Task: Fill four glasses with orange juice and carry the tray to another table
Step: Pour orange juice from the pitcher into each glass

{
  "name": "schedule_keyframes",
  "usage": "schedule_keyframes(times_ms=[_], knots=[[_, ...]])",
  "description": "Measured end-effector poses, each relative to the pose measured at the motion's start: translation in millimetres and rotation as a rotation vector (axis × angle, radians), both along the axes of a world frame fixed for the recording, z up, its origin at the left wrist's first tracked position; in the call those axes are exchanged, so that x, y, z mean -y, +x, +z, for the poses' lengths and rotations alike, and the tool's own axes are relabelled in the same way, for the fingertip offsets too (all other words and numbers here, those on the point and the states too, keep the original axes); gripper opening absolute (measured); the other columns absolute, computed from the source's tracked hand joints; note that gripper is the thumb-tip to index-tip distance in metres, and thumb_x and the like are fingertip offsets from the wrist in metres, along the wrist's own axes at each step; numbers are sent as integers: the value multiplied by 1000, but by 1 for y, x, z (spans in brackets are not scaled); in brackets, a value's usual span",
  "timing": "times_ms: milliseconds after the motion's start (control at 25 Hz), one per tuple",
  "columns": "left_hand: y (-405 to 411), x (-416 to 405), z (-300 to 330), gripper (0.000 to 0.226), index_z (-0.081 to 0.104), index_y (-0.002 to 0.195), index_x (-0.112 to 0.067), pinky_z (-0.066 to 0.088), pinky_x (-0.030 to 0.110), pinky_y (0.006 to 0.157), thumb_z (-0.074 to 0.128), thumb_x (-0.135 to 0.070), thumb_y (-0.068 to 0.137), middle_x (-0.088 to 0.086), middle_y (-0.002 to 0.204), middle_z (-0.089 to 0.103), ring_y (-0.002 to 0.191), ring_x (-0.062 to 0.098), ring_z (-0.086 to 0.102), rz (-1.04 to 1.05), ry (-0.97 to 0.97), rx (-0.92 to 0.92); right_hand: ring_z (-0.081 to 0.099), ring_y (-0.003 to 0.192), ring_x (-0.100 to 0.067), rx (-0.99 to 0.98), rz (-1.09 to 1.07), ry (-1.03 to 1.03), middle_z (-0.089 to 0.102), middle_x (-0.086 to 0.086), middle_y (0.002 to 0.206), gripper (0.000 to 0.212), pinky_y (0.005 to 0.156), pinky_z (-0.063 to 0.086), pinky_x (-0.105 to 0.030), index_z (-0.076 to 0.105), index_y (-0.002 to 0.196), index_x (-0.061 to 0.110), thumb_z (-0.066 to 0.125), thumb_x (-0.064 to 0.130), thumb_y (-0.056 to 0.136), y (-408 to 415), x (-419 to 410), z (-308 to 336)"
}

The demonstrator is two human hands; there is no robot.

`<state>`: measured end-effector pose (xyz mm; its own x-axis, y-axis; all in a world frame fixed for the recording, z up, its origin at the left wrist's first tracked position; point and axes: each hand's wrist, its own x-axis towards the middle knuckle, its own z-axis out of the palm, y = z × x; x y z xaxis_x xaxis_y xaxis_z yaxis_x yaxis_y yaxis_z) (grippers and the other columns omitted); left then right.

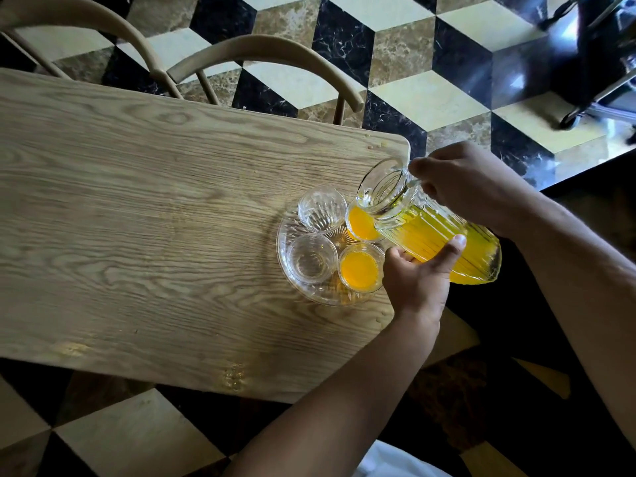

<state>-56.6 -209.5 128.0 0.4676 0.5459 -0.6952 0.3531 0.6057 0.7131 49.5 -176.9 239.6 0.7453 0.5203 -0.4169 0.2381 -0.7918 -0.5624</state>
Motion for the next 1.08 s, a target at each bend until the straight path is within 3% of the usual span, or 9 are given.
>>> schedule_keyframes(times_ms=[80, 160, 240, 360, 480, 560, 640, 840, 1080], knots=[[-1, -5, 5, 133, 55, 125, 9, 50, 47, 76, 71, -85, 31, 28, 101, 61, 89, 45, 55, 3, 29, -1, 34, 44, -14, 3, 11, 7, 43, 1, 47, 35, 50, 28, -31, 55, 66, 1, 55, 25, 93, -1, -7, 1], [-1, -9, 4, 134, 54, 122, 11, 50, 52, 78, 71, -86, 31, 34, 107, 62, 96, 51, 57, 4, 47, -7, 37, 52, -18, 23, 28, 1, 48, -6, 54, 38, 53, 30, -32, 52, 70, -6, 55, 24, 92, -2, -14, 0], [-2, -11, 0, 135, 54, 117, 12, 42, 46, 68, 71, -88, 29, 18, 81, 53, 72, 35, 48, 31, 55, -7, 43, 58, -23, 51, 39, -19, 55, -14, 63, 39, 56, 34, -33, 54, 73, -7, 55, 27, 92, -3, -19, -3], [-2, -11, -9, 127, 54, 109, 13, 36, 33, 67, 79, -84, 30, -8, 73, 38, 63, 12, 34, 59, 23, 17, 48, 60, -25, 55, 47, -50, 62, -18, 70, 39, 58, 38, -33, 60, 73, -2, 56, 32, 92, -4, -25, -8], [-2, -12, -23, 90, 54, 94, 7, 35, 29, 63, 94, -64, 53, -7, 74, 39, 62, 11, 32, 56, -64, 52, 50, 58, -25, 35, 54, -81, 63, -14, 69, 38, 58, 39, -33, 63, 74, 0, 56, 32, 93, -6, -32, -14], [-1, -12, -29, 66, 47, 77, -12, 37, 28, 63, 94, -55, 61, -5, 72, 42, 61, 12, 33, 53, -90, 32, 57, 62, -32, 45, 82, -110, 68, -15, 74, 36, 58, 41, -34, 66, 76, 1, 55, 30, 94, -6, -36, -18], [-1, -13, -30, 64, 41, 70, -22, 38, 29, 59, 95, -55, 59, -5, 70, 43, 60, 13, 34, 60, -111, 23, 63, 74, -39, 74, 137, -156, 70, -19, 82, 35, 60, 47, -35, 66, 79, 2, 52, 28, 97, -5, -39, -21], [4, -16, -33, 66, 38, 67, -24, 34, 25, 53, 95, -56, 58, -10, 63, 40, 56, 12, 31, 81, -146, 6, 52, 75, -26, 69, 174, -223, 54, -6, 74, 30, 56, 38, -18, 62, 82, 11, 48, 31, 99, -2, -45, -28], [6, -17, -35, 67, 38, 66, -23, 35, 26, 53, 95, -56, 58, -7, 64, 40, 60, 14, 31, 101, -185, -9, 55, 76, -29, 89, 231, -275, 60, -11, 81, 31, 57, 42, -27, 63, 84, 6, 48, 29, 99, -1, -54, -31]])
